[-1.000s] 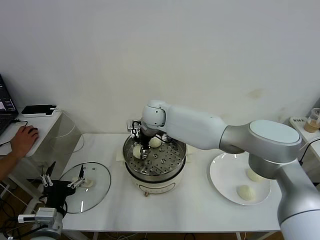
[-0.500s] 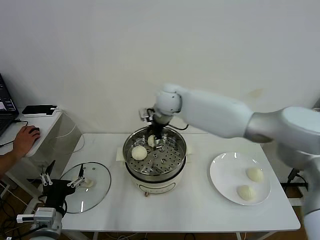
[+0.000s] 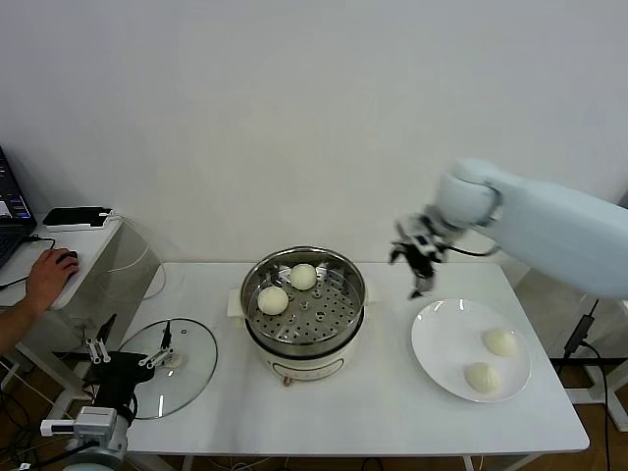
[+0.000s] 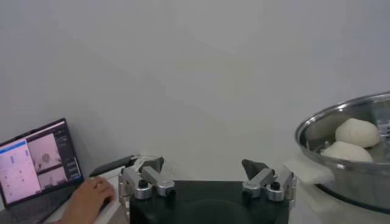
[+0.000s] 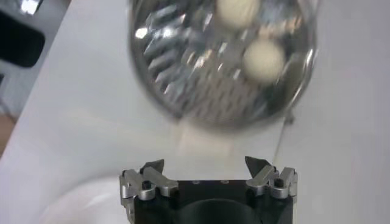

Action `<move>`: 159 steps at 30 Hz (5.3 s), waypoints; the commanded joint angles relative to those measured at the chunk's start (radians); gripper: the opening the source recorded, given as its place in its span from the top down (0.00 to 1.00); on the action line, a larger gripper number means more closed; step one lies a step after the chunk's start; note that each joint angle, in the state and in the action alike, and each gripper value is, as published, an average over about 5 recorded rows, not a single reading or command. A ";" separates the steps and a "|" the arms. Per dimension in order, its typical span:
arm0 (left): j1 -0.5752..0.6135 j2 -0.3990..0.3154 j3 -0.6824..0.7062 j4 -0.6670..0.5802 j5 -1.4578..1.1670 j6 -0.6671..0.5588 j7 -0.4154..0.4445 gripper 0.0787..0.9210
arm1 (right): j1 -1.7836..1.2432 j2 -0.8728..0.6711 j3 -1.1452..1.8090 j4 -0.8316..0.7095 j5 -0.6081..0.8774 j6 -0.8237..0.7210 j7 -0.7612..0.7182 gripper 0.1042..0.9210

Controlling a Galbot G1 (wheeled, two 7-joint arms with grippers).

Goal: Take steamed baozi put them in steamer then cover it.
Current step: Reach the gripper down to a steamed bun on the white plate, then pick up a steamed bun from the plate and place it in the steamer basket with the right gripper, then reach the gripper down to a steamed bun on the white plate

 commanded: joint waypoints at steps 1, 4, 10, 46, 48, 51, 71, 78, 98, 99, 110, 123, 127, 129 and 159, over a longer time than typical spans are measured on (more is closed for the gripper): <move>0.004 -0.001 0.003 -0.002 0.003 0.000 -0.001 0.12 | -0.550 -0.314 0.429 0.103 -0.231 0.107 -0.035 0.12; 0.012 0.001 0.000 -0.007 0.008 0.001 -0.001 0.12 | -0.718 -0.317 0.567 0.088 -0.276 0.132 -0.033 0.12; 0.025 -0.005 -0.004 -0.013 0.020 0.002 -0.001 0.12 | -0.888 -0.278 0.692 0.043 -0.331 0.166 -0.026 0.12; 0.030 -0.025 0.005 -0.003 0.044 0.002 -0.002 0.12 | -0.791 -0.061 0.592 -0.160 -0.350 0.113 0.040 0.14; 0.030 -0.025 0.004 -0.003 0.044 0.002 -0.002 0.12 | -0.790 -0.059 0.591 -0.160 -0.349 0.109 0.037 0.17; 0.031 -0.025 0.003 -0.004 0.044 0.002 -0.003 0.12 | -0.788 -0.061 0.590 -0.160 -0.347 0.105 0.032 0.23; 0.030 -0.007 -0.016 -0.011 0.025 0.002 -0.003 0.12 | -0.410 -0.139 0.452 -0.089 -0.193 0.102 -0.033 0.38; 0.028 -0.002 -0.013 -0.010 0.020 0.001 -0.003 0.12 | -0.132 -0.047 0.331 -0.116 -0.084 0.093 -0.050 0.38; 0.035 0.005 -0.043 -0.021 0.015 0.005 -0.003 0.12 | 0.061 0.517 0.074 -0.193 0.111 0.102 0.061 0.37; 0.036 0.003 -0.045 -0.023 0.015 0.005 -0.003 0.12 | 0.059 0.538 0.058 -0.193 0.114 0.113 0.068 0.37; 0.047 -0.022 -0.077 -0.036 0.007 0.005 -0.002 0.12 | 0.013 0.637 -0.060 -0.211 -0.039 0.286 0.085 0.37; 0.048 -0.042 -0.096 -0.049 -0.002 0.005 -0.002 0.12 | -0.037 0.646 -0.095 -0.240 -0.180 0.444 0.101 0.36; 0.047 -0.043 -0.099 -0.046 -0.003 0.003 -0.001 0.12 | -0.038 0.649 -0.108 -0.222 -0.161 0.442 0.090 0.36; 0.046 -0.043 -0.100 -0.044 -0.003 0.002 -0.001 0.12 | -0.040 0.650 -0.110 -0.219 -0.155 0.441 0.084 0.36; 0.039 -0.009 -0.087 -0.047 -0.019 0.004 0.001 0.12 | 0.111 0.262 0.059 -0.166 -0.042 0.113 -0.009 0.12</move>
